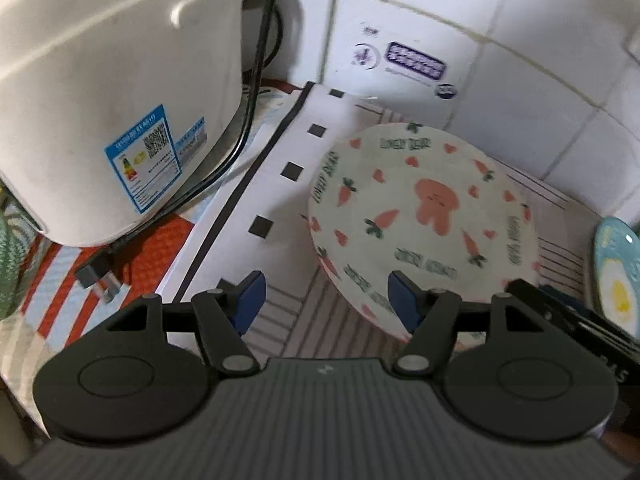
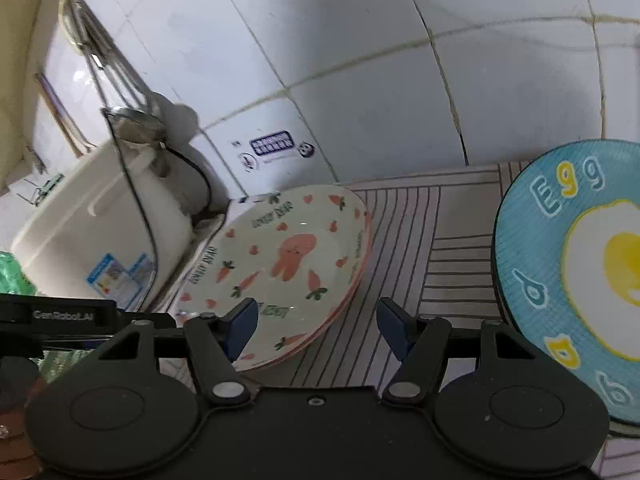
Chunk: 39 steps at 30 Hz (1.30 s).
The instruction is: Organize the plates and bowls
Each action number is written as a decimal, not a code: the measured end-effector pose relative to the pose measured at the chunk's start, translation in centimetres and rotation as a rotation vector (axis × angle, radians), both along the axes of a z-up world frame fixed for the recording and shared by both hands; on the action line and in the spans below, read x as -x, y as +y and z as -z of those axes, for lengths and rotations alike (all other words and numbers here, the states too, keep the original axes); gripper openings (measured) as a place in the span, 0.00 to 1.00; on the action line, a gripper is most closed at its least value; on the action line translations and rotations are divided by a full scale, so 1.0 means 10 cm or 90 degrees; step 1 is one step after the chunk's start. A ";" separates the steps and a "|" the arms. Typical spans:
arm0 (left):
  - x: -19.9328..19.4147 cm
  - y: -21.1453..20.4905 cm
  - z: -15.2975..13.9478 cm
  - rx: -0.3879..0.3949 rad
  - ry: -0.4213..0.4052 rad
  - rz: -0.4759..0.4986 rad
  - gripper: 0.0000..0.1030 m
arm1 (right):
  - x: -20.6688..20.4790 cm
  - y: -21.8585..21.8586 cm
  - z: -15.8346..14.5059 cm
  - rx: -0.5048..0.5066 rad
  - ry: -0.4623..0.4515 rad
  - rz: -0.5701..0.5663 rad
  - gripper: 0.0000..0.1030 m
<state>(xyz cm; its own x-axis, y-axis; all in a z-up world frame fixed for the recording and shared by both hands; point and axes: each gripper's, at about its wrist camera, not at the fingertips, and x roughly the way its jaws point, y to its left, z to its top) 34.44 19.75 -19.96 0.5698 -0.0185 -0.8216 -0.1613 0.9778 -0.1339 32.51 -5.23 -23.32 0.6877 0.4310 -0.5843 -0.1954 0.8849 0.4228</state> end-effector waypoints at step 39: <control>0.01 -0.27 -0.22 0.037 -0.006 0.193 0.24 | 0.08 -0.34 -0.27 -0.029 0.077 0.047 0.19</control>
<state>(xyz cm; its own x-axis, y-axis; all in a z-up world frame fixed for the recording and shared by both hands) 34.34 17.02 -17.76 0.5394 -0.2357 -0.8084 0.1375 0.9718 -0.1916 31.71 -8.67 -20.58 0.6445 0.4098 -0.6455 -0.0761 0.8744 0.4792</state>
